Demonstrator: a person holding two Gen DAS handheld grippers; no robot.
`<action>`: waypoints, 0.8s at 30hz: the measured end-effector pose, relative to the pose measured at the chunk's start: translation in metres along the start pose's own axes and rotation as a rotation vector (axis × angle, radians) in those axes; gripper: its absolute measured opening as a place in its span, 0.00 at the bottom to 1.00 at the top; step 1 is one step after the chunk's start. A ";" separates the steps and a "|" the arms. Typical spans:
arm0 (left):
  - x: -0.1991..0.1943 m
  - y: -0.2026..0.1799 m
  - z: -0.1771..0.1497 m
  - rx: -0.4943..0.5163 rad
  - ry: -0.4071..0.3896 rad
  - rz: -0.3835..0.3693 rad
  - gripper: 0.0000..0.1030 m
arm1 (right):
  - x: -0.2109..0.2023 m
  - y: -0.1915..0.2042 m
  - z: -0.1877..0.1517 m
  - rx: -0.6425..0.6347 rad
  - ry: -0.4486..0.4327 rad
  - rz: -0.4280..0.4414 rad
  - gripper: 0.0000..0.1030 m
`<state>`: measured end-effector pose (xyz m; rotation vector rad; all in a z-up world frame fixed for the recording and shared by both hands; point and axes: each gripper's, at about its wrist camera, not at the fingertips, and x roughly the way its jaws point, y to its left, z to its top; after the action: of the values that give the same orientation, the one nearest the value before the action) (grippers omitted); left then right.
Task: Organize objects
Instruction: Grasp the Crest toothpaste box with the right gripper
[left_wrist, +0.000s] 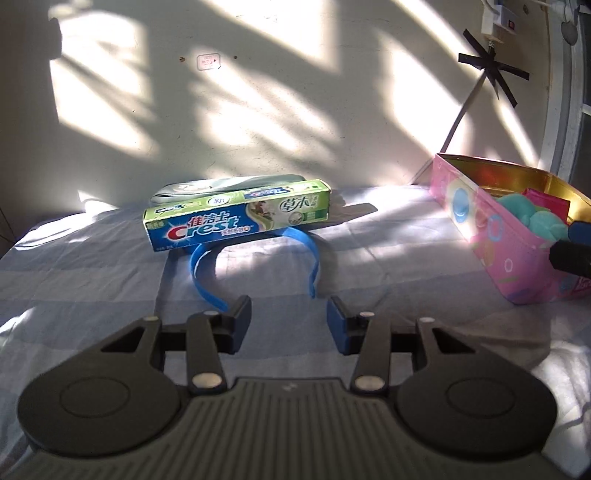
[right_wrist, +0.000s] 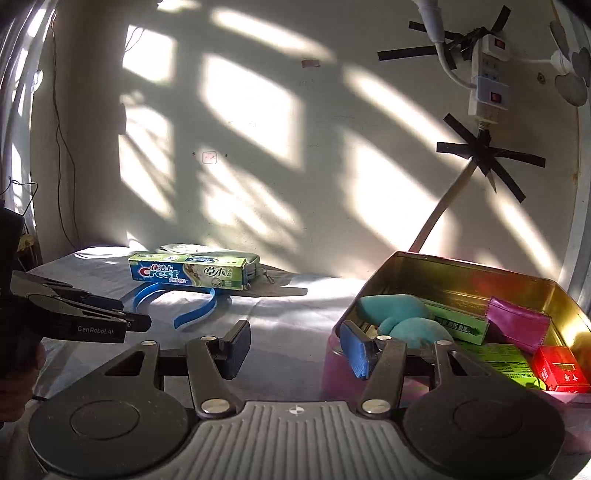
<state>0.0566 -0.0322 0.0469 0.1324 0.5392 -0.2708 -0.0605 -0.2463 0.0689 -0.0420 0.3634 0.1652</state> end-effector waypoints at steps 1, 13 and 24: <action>0.003 0.012 -0.003 -0.017 -0.007 0.041 0.46 | 0.006 0.007 0.000 -0.006 0.015 0.020 0.49; 0.025 0.115 -0.018 -0.415 -0.001 0.083 0.46 | 0.150 0.060 0.060 -0.012 0.115 0.183 0.50; 0.026 0.141 -0.020 -0.509 0.012 0.119 0.51 | 0.264 0.102 0.108 -0.258 0.301 0.367 0.56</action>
<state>0.1091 0.1006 0.0241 -0.3274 0.5943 -0.0109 0.2031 -0.0977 0.0739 -0.2573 0.6471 0.5725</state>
